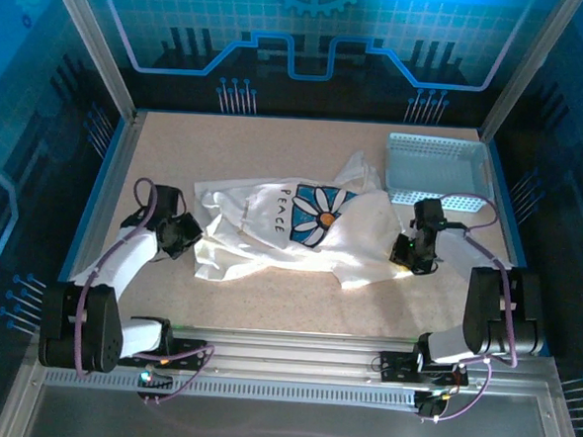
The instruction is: Fold the inside-out t-shirt
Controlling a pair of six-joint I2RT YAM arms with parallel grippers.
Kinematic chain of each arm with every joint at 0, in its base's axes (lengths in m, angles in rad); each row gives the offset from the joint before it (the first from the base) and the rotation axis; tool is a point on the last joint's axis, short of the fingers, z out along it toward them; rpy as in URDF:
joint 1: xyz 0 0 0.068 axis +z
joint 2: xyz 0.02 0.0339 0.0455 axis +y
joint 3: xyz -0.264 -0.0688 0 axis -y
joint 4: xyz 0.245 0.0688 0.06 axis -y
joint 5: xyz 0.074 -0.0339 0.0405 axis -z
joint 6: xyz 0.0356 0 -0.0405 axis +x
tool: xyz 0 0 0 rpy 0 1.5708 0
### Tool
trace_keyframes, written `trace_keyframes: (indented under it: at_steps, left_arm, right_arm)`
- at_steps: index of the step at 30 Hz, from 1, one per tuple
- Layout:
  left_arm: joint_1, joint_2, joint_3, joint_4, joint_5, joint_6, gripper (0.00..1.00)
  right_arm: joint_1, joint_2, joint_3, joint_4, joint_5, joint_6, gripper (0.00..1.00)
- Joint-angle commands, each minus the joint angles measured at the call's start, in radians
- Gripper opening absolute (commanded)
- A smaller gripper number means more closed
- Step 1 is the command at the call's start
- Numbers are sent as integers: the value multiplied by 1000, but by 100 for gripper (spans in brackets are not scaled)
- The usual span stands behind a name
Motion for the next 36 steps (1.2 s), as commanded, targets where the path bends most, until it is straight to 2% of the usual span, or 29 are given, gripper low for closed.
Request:
trace_keyframes:
  at_steps: [1, 4, 6, 9, 12, 17, 27, 32, 36]
  left_arm:
    - [54, -38, 46, -56, -15, 41, 0]
    - [99, -48, 73, -71, -3, 52, 0]
    - [122, -49, 88, -68, 14, 55, 0]
    - [134, -39, 101, -74, 25, 58, 0]
    - [152, -45, 101, -75, 27, 52, 0]
    - [194, -39, 122, -75, 36, 39, 0]
    - [210, -14, 146, -86, 46, 44, 0]
    - [210, -7, 139, -81, 55, 42, 0]
    - [211, -10, 150, -92, 54, 42, 0]
  right_arm:
    - [55, -3, 35, 4, -27, 23, 11]
    - [109, -2, 56, -8, -15, 36, 10]
    - [119, -19, 66, -29, 41, 37, 28]
    - [45, -54, 62, -55, 90, 2, 47]
    - [-42, -66, 47, -57, 59, -29, 60]
    - [-25, -20, 22, -42, 17, -21, 65]
    - [112, 46, -1, 16, -53, 25, 48]
    - [148, 38, 6, 1, -43, 30, 25]
    - [167, -34, 31, -55, 30, 34, 6]
